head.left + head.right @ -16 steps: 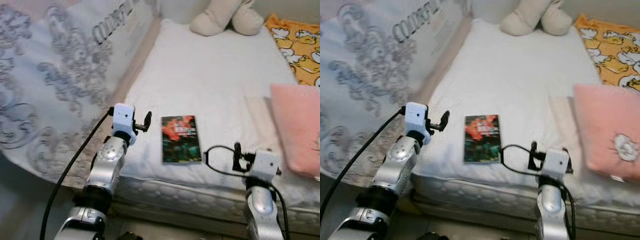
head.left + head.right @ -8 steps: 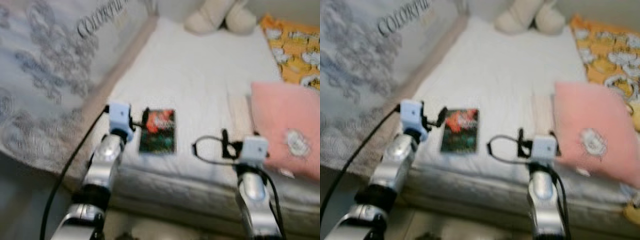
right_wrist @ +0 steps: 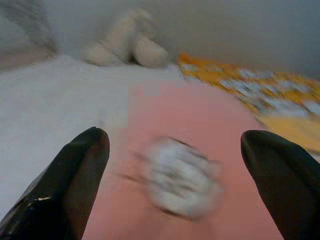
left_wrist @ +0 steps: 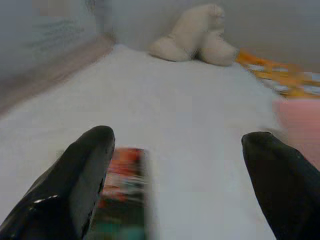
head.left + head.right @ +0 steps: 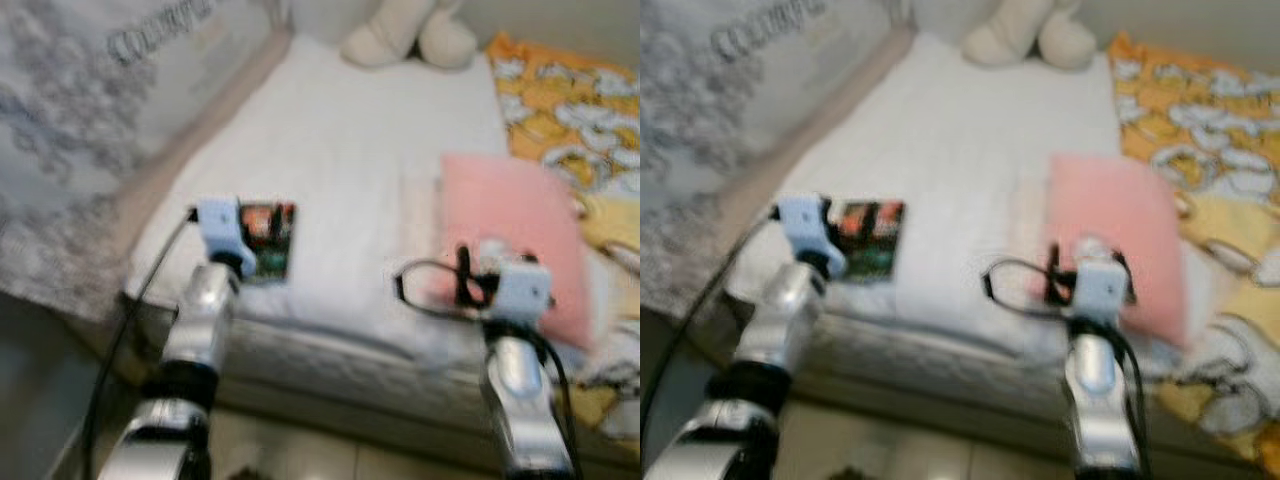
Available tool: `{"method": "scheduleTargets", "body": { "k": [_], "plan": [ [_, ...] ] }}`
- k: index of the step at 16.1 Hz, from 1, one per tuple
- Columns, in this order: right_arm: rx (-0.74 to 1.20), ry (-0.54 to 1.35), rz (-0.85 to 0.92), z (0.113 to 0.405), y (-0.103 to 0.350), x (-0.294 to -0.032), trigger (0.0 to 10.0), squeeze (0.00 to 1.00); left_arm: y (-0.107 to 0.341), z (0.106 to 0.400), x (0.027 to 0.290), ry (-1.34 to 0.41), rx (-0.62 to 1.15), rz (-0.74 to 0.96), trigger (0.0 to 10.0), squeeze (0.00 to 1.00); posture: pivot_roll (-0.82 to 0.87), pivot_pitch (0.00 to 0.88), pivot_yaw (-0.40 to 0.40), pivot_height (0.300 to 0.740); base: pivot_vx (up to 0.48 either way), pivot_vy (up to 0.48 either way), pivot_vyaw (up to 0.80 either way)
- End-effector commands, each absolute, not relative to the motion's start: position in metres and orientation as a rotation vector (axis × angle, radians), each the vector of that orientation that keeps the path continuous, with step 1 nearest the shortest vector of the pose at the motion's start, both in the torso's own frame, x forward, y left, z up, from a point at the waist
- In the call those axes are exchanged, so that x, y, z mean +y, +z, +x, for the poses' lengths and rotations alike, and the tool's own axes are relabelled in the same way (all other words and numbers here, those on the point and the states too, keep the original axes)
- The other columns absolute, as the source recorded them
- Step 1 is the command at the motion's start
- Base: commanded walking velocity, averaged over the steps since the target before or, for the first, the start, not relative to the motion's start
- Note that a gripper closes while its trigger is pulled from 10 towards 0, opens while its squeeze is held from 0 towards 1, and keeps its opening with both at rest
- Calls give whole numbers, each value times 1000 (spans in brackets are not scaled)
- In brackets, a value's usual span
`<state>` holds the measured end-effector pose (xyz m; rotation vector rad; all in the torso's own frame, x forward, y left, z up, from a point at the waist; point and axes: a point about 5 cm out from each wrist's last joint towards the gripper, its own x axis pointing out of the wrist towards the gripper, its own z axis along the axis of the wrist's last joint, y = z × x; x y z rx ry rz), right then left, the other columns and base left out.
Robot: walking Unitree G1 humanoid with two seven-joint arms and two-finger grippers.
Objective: Clean up the room
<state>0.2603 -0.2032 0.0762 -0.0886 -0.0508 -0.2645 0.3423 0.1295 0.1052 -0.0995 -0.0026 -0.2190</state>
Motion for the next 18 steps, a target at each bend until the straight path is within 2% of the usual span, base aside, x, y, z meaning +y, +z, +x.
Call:
{"method": "scheduleTargets", "body": {
  "k": [1,5,10,11,12,18],
  "plan": [
    [-19,-301,-37,260,72,-207,10000,1000,109,344,125,-261,-26,-40,10000,1000,47,0,20,740,0,-435,0],
    [0,-293,3,266,70,-202,10000,1000,119,350,125,-285,-60,51,10000,1000,53,0,26,740,0,-434,0],
    [12,-219,-13,261,64,-188,10000,1000,110,342,124,-303,-56,31,10000,988,57,0,33,740,61,-413,0],
    [24,-224,-28,262,62,-189,10000,1000,110,341,120,-302,-63,44,10000,0,57,0,33,740,0,0,0],
    [19,-224,-23,263,62,-189,10000,0,110,341,117,-316,-62,46,10000,0,58,0,34,740,0,0,0],
    [21,-185,-21,273,64,-181,10000,0,115,344,114,-299,-70,3,10000,0,67,0,24,740,480,0,0]
  ]
}}
